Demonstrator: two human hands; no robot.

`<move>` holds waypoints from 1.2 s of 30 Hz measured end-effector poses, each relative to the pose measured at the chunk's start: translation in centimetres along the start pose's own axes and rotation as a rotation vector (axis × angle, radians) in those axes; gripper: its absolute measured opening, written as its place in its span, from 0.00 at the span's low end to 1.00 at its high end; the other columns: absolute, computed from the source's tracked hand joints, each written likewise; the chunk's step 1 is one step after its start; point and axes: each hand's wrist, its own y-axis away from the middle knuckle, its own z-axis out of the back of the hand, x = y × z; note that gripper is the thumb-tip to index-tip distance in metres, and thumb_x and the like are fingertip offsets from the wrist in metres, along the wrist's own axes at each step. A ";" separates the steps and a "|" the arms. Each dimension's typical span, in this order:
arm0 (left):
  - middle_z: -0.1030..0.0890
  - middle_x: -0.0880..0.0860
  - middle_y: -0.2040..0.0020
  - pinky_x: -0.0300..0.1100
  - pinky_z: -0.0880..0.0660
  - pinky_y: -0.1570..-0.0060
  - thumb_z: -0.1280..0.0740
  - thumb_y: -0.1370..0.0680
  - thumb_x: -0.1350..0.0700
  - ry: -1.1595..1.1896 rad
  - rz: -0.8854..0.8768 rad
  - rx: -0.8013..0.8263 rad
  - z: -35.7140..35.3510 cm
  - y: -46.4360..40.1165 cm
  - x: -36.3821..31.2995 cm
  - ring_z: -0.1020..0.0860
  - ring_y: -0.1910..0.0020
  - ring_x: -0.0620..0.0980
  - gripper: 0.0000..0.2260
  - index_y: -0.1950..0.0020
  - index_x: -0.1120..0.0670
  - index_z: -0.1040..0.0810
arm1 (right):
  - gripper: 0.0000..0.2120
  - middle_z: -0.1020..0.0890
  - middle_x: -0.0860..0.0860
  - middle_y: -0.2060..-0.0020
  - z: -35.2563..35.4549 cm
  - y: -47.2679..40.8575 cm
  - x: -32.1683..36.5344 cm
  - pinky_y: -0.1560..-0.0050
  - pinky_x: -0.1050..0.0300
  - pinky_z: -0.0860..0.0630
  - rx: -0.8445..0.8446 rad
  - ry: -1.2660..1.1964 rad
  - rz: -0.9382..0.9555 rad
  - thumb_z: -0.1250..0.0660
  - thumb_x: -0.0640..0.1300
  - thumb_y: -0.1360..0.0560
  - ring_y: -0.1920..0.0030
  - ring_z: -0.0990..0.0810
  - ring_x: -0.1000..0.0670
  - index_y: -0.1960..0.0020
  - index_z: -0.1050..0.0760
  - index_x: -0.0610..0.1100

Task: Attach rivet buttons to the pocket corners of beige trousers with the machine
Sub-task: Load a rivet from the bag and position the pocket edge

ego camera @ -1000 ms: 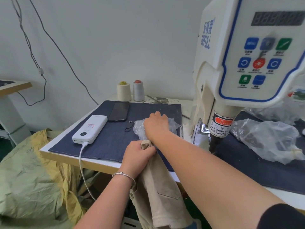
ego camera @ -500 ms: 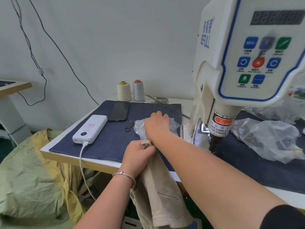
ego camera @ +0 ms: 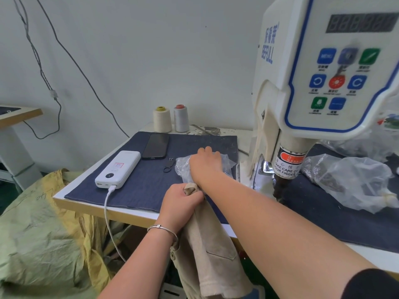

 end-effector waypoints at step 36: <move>0.38 0.41 0.79 0.30 0.41 0.75 0.32 0.27 0.64 -0.014 -0.020 0.000 -0.1 0.1 -0.2 0.39 0.77 0.41 0.25 0.81 0.46 0.34 | 0.14 0.26 0.45 0.40 -0.5 0.4 -0.4 0.45 0.51 0.31 -0.025 -0.123 -0.023 0.39 0.40 0.23 0.38 0.32 0.44 0.38 0.26 0.44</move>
